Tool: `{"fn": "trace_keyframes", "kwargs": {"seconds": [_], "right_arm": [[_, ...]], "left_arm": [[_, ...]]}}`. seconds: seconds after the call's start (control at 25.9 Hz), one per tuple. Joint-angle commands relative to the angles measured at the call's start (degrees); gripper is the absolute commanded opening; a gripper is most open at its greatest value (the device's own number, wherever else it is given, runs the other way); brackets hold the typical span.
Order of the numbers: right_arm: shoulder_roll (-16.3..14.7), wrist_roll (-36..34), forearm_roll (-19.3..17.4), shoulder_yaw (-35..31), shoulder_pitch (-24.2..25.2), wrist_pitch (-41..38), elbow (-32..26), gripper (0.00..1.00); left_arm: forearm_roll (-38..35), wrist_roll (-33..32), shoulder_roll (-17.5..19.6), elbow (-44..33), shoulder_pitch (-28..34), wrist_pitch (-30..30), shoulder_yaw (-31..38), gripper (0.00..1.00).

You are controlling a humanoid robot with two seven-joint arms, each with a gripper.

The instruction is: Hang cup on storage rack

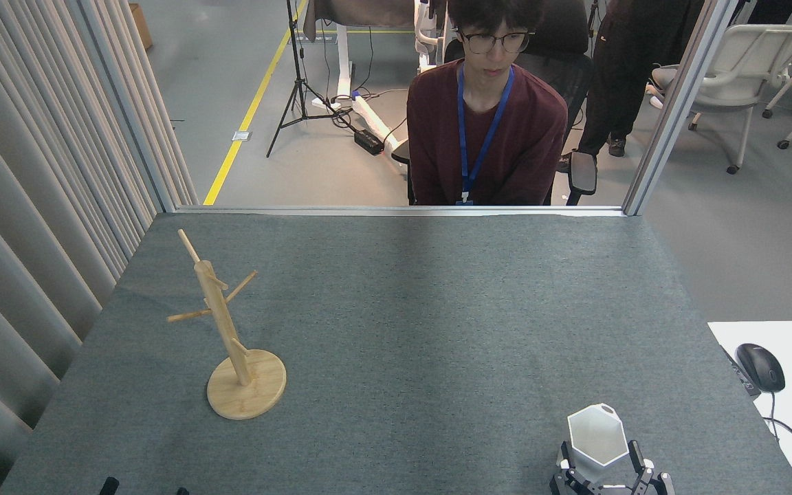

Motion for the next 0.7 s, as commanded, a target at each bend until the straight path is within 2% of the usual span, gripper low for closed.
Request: {"fn": "trace_keyframes", "kwargs": {"seconds": [0.0, 0.04, 0.12, 0.23, 0.31, 0.43, 0.5, 0.58, 0.66], "right_arm": [[0.0, 0.0, 0.5, 0.1, -0.7, 0.1, 0.7, 0.79], [0.0, -0.1, 0.5, 0.1, -0.7, 0.1, 0.7, 0.62], [0.1, -0.4, 0.4, 0.1, -0.3, 0.1, 0.7, 0.56], [0.5, -1.1, 0.0, 0.0, 0.2, -0.1, -0.8, 0.55], [0.5, -1.8, -0.1, 0.0, 0.5, -0.3, -4.0, 0.55], [1.1, -1.7, 0.2, 1.0, 0.4, -0.4, -8.3, 0.55], [2.9, -1.3, 0.6, 3.8, -0.3, -0.1, -9.6, 0.55], [5.8, -1.2, 2.4, 7.8, -2.3, 0.3, -9.6, 0.55], [7.9, -1.1, 6.5, 9.7, -3.8, 0.9, -9.4, 0.56]], "left_arm": [[0.0, 0.0, 0.1, -0.1, 0.0, 0.0, 0.1, 1.00], [0.0, 0.0, 0.2, -0.2, 0.0, -0.1, 0.1, 1.00], [0.0, 0.0, 0.3, -0.3, 0.1, -0.1, 0.1, 1.00], [-0.4, 0.3, 0.2, -1.2, 0.1, -0.2, -0.7, 1.00], [-0.9, 0.4, -0.2, -2.3, 0.1, -0.1, -2.5, 1.00], [-3.2, 0.4, -0.8, -2.5, -1.5, -0.1, -12.1, 1.00], [-8.1, 0.4, -2.3, -1.9, -3.8, -0.1, -16.7, 1.00], [-11.5, 0.2, -3.1, -1.1, -5.4, 0.2, -21.6, 1.00], [-12.3, -0.3, -3.8, -1.4, -6.7, 1.8, -25.2, 1.00]]}}
